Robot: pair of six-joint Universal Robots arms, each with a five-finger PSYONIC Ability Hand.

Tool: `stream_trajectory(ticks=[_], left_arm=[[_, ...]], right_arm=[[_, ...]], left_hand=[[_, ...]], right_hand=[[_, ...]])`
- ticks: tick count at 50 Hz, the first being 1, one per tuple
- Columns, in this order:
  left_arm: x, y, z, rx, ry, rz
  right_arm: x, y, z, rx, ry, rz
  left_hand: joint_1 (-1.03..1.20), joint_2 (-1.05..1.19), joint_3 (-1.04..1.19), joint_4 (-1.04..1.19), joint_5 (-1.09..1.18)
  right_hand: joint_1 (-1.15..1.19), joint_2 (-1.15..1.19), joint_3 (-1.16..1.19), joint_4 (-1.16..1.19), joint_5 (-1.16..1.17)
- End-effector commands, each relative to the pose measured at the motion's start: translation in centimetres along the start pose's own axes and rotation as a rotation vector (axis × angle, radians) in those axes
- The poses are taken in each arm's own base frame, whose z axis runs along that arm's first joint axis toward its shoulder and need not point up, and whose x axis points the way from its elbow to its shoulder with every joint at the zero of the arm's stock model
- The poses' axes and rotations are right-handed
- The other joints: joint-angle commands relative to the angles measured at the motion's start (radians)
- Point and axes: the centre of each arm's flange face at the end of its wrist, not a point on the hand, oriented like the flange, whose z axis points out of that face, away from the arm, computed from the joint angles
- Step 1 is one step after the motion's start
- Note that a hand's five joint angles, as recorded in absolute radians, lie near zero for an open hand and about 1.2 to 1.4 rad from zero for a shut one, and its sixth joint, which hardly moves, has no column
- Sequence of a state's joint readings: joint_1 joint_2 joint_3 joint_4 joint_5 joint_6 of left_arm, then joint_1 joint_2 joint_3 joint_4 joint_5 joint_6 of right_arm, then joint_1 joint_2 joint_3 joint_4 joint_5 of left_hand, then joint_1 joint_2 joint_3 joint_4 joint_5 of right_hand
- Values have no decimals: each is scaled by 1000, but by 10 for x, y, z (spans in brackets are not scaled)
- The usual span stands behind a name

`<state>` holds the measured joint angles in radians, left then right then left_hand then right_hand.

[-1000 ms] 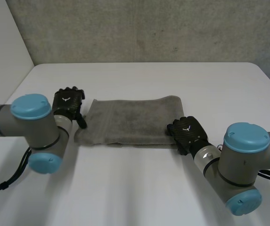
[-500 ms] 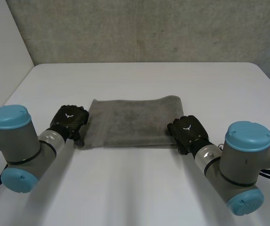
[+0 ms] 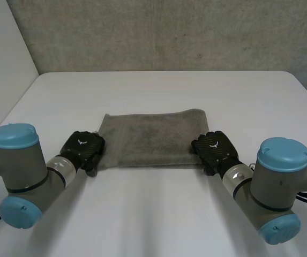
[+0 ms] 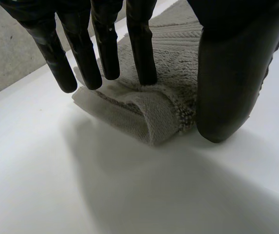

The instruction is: Fold the towel.

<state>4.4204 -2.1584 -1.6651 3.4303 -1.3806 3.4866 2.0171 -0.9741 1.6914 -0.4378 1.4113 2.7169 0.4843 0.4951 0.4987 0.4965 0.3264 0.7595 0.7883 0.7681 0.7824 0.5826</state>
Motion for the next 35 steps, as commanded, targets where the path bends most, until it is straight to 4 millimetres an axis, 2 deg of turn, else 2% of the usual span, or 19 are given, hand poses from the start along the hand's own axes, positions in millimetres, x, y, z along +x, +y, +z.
stream_trajectory(ticks=[1, 14, 16, 18, 22, 24, 32, 34, 35], left_arm=[[1, 3, 1, -7, 2, 2], [-2, -1, 3, 9, -12, 5], [-3, -1, 4, 12, -14, 4], [-4, -3, 6, 23, -17, 0], [-4, -3, 10, 30, -18, 2], [-4, -5, 12, 38, -19, 1], [-4, -13, 17, 67, -19, 10], [-3, -16, 19, 78, -18, 15], [-3, -16, 19, 78, -18, 15]], right_arm=[[0, 1, -1, -8, -4, 3], [-1, 1, -1, -13, -8, 2], [-1, 1, -1, -14, -8, 2], [-1, 1, -1, -14, -8, 2], [-1, 2, -1, -15, -7, 2], [-1, 1, -1, -15, -7, 2], [-1, 1, -2, -16, -9, 3], [0, 1, -2, -17, -6, 3], [0, 1, -2, -17, -6, 3]], left_hand=[[-15, -26, -30, -28, -32], [-27, -38, -42, -39, -44], [32, 21, 17, 19, 15], [219, 208, 204, 207, 202], [287, 276, 273, 275, 270], [529, 519, 515, 517, 513], [604, 593, 590, 592, 587], [785, 774, 771, 773, 768], [786, 775, 772, 774, 769]], right_hand=[[-11, -40, -20, -34, -9], [-14, -43, -23, -37, -12], [-14, -43, -23, -37, -12], [-14, -43, -22, -37, -12], [-14, -43, -23, -37, -12], [-14, -43, -23, -37, -12], [-11, -40, -20, -34, -9], [-14, -43, -23, -37, -12], [-14, -43, -23, -37, -12]])
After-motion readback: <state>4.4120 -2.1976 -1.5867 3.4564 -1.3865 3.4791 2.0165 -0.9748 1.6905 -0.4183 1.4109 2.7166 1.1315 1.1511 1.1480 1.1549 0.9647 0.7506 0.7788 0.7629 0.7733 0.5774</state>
